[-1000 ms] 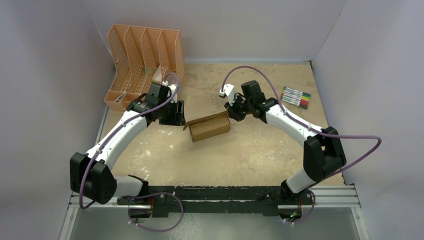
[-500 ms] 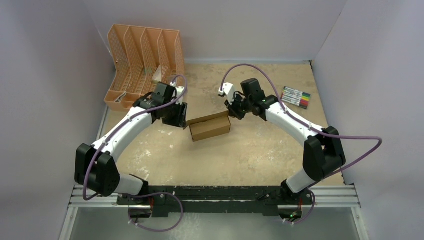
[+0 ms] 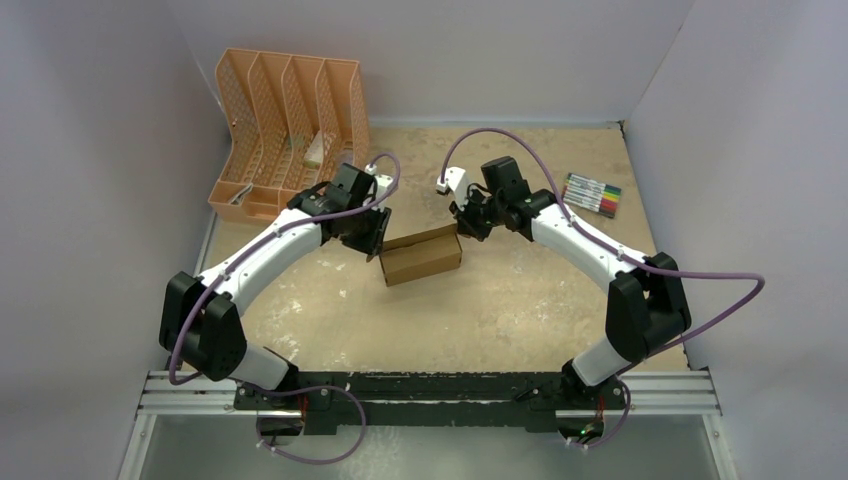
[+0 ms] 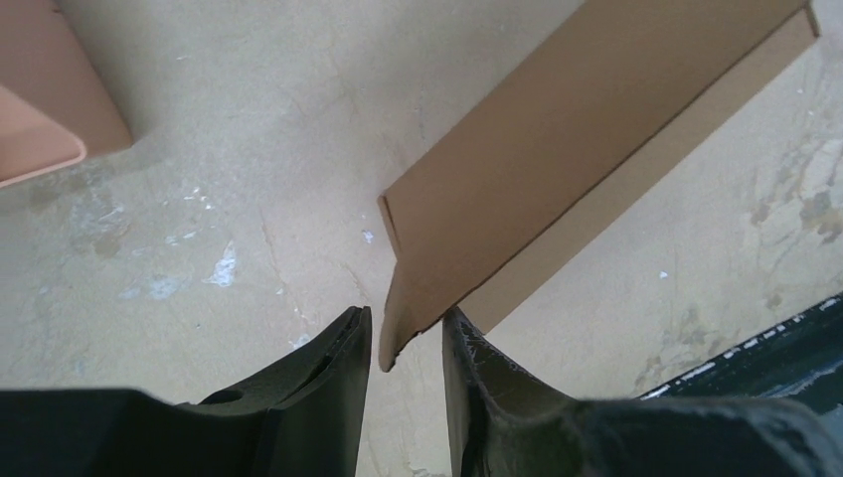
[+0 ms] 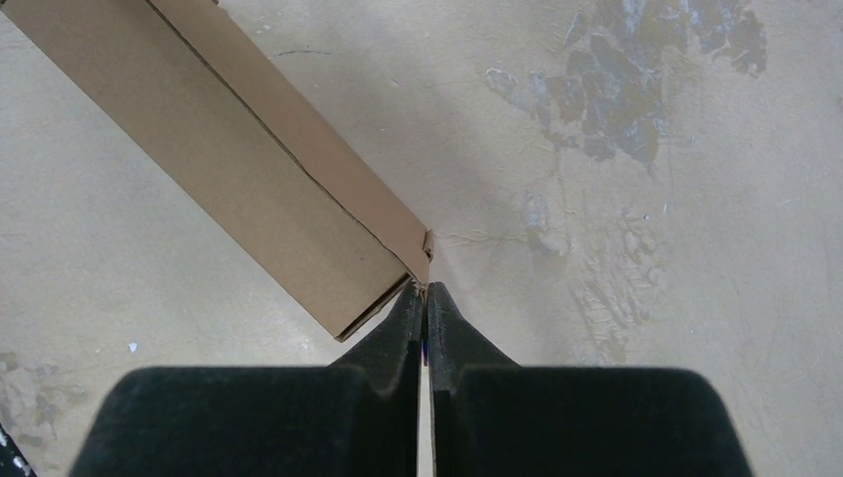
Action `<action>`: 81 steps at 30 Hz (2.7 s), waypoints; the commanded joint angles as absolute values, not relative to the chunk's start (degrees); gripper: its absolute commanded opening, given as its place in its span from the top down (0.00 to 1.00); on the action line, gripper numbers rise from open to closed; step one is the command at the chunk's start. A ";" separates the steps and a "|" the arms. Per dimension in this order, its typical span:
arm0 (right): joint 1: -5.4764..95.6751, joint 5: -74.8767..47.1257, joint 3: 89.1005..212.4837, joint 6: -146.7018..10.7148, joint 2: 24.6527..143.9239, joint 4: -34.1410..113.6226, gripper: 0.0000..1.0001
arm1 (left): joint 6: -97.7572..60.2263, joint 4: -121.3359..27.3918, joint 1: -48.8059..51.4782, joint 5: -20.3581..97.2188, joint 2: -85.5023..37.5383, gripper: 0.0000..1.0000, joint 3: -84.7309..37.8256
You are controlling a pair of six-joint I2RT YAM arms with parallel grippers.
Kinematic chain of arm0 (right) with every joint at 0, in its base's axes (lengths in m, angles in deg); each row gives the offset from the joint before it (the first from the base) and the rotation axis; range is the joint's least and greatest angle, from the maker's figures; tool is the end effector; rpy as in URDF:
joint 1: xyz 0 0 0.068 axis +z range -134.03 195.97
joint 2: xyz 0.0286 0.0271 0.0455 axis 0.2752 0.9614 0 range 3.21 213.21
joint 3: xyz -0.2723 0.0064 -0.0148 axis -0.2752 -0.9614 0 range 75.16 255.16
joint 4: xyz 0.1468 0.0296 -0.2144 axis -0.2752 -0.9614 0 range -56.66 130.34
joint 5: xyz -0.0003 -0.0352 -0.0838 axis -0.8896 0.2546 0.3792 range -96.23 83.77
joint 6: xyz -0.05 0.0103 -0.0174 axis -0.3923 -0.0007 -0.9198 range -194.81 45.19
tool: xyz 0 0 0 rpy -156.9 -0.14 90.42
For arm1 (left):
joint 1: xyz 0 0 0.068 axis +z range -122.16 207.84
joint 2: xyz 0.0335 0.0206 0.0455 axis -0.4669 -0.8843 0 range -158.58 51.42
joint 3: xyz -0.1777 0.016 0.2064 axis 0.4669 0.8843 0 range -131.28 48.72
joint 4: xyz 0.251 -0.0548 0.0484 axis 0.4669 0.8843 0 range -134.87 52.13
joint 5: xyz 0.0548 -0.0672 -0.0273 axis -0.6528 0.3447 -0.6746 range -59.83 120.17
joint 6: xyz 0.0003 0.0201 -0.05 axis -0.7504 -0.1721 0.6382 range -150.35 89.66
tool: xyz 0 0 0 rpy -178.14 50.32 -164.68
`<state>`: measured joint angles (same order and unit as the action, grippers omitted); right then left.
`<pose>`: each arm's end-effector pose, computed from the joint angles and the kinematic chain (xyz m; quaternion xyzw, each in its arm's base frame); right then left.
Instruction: Fold the paper box
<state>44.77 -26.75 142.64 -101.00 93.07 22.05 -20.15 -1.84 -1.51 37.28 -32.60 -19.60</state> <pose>0.3009 0.1797 0.2697 -0.4788 0.7589 0.1711 0.4069 0.2606 -0.1516 0.2741 0.1764 0.9450 -0.1472 0.2329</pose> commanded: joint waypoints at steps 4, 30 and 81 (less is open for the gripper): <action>44.46 -27.09 144.04 -101.24 92.33 21.32 1.00 | -20.55 -0.27 -1.51 31.26 -31.37 0.69 -22.00; 44.65 -17.28 147.83 -85.06 93.42 18.74 1.00 | -6.87 -4.79 -2.74 30.54 -31.36 1.00 -22.16; 55.47 15.98 147.19 -48.35 96.20 13.71 1.00 | 10.88 -11.73 -5.02 29.83 -34.09 1.00 -17.65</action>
<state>54.04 15.11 148.13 -43.37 95.85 12.83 10.63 -9.84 -4.83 29.50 -34.07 -17.89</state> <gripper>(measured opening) 0.011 0.012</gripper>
